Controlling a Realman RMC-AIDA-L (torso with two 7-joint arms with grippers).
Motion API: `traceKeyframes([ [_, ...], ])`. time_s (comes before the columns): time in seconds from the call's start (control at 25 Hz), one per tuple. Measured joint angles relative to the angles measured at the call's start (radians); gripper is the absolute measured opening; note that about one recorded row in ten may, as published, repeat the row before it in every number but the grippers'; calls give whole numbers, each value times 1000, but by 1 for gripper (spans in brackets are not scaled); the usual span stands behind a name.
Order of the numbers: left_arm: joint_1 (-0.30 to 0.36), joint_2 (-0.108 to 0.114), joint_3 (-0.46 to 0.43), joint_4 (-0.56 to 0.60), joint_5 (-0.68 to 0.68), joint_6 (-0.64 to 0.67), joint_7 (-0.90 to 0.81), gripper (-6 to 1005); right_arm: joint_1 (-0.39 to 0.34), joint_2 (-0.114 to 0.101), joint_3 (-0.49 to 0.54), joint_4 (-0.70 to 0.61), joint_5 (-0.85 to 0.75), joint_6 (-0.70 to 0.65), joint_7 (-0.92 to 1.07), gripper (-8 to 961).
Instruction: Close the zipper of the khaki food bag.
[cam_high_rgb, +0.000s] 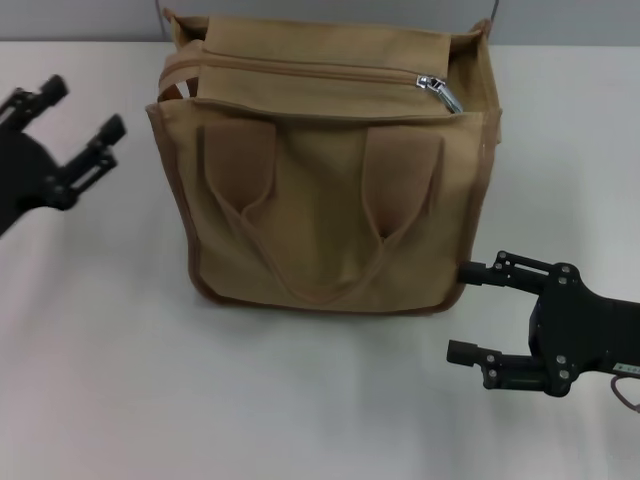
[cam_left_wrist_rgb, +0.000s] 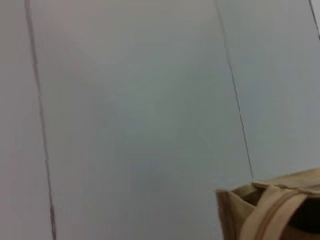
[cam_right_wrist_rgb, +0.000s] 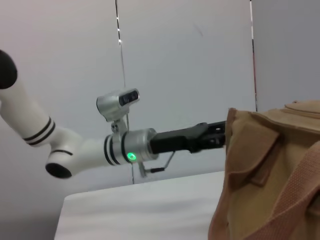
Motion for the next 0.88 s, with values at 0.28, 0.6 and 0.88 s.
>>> traceKeyframes([
  [0.28,46,78,21,76,1,136,-429,789,23,2,-6,0,0,6,1,801],
  [0.6,-12,108,77,111,263,381,-574,841,42,3,-17,11,-23,21,3,801],
  [0.88,-93,46,81,112,593,324,-527,841,76,15,-70,64,-39,90,-3,801],
])
